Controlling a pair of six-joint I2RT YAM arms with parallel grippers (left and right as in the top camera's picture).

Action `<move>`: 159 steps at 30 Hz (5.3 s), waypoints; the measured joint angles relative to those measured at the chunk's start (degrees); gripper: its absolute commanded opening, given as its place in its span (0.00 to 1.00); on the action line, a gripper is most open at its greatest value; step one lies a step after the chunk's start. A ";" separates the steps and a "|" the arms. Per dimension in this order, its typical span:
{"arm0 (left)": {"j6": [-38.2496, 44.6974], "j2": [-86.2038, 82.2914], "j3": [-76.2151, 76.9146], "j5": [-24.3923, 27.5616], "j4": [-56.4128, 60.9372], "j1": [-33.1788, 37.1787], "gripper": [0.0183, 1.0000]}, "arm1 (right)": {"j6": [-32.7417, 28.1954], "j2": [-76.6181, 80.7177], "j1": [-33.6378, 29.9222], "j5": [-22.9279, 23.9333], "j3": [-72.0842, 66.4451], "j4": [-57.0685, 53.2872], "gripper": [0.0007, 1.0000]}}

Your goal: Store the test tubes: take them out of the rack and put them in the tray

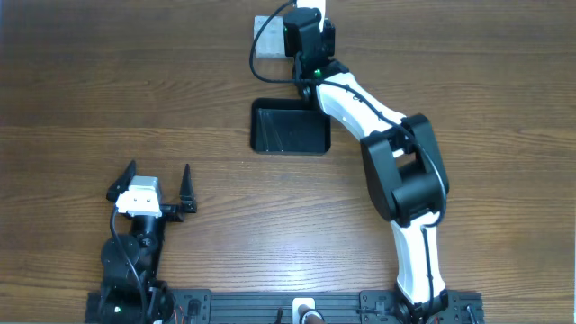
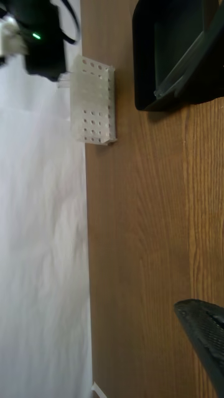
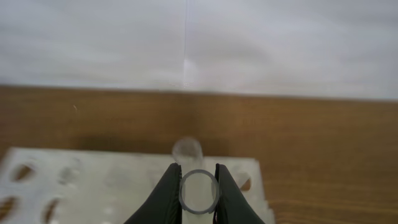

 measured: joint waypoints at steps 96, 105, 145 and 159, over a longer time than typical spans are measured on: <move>0.00 0.00 0.00 0.00 0.00 0.00 1.00 | 5.27 -15.19 0.83 -0.81 4.59 -25.51 0.71; 0.00 0.00 0.00 0.00 0.00 0.00 1.00 | 2.14 -4.44 -0.33 -2.03 9.03 -24.70 0.71; 0.00 0.00 0.00 0.00 0.00 0.00 1.00 | 0.13 10.95 -2.38 -3.15 18.10 -14.47 0.63; 0.00 0.00 0.00 0.00 0.00 0.00 1.00 | -0.28 11.23 -2.93 -3.13 18.12 -14.43 0.38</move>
